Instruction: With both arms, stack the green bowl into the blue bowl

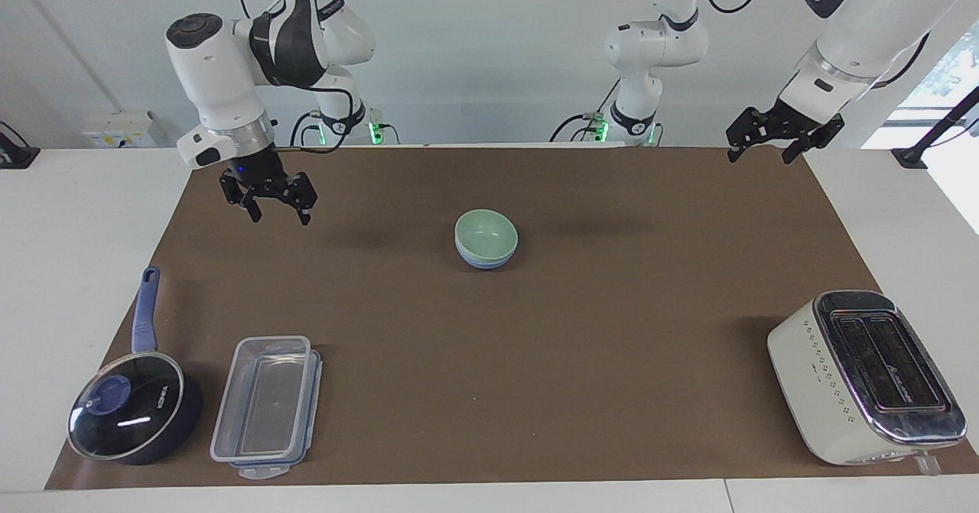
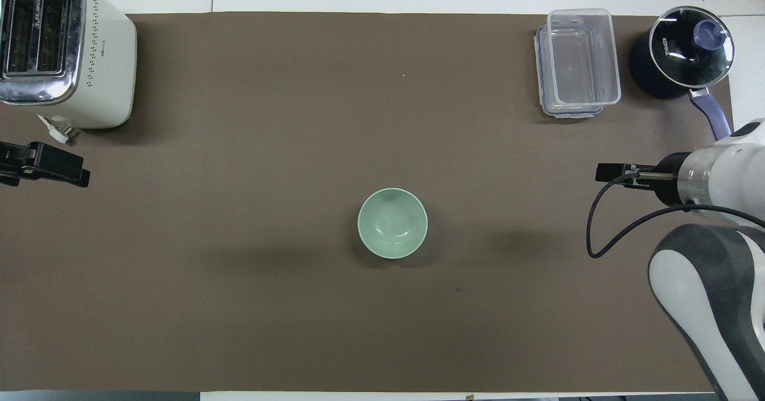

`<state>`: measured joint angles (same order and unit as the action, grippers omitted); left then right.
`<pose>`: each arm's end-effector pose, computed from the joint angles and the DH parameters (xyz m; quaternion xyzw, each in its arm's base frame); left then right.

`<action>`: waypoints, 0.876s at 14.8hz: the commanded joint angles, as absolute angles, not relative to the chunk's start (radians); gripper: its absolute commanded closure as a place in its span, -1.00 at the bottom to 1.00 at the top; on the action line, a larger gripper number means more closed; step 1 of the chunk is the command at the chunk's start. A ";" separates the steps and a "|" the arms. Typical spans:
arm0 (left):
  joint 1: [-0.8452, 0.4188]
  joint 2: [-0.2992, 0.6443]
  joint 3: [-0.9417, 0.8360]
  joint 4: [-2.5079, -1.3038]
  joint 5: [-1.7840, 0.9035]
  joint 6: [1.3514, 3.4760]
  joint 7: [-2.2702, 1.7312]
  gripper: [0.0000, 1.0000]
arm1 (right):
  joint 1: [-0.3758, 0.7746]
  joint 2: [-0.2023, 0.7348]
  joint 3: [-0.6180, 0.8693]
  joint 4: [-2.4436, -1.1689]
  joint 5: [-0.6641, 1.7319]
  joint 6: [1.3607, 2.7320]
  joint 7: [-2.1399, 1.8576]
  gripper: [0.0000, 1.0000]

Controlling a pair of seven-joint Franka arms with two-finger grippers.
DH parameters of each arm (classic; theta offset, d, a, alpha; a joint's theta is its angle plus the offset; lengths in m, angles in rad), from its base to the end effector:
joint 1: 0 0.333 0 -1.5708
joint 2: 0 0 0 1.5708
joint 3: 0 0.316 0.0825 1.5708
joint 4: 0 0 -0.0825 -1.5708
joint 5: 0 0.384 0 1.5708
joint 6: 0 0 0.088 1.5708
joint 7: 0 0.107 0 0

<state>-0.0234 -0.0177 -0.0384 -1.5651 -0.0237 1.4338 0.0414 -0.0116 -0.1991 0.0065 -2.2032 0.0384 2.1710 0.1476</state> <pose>0.5330 -0.0360 0.6256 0.9969 -0.0524 -0.0569 0.0109 0.5061 -0.0010 0.4818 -0.9927 0.0855 -0.0820 0.0219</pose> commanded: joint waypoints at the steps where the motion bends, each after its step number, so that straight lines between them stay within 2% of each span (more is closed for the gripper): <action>1: -0.023 -0.043 -0.035 -1.589 -0.015 1.436 0.054 -1.00 | -0.031 -0.198 0.015 -2.159 0.025 2.106 0.133 -1.00; 4: -0.023 -0.043 -0.035 -1.589 -0.015 1.436 0.054 -1.00 | -0.029 -0.138 0.017 -1.992 0.025 1.950 0.143 -1.00; 8: -0.023 -0.044 -0.035 -1.589 -0.015 1.436 0.054 -1.00 | -0.032 -0.074 0.015 -1.834 0.021 1.835 0.144 -1.00; 10: -0.023 -0.044 -0.035 -1.589 -0.015 1.436 0.054 -1.00 | -0.035 -0.028 0.015 -1.716 0.011 1.739 0.144 -1.00; 13: -0.023 -0.043 -0.035 -1.589 -0.015 1.436 0.052 -1.00 | -0.037 0.005 0.015 -1.608 -0.014 1.622 0.144 -1.00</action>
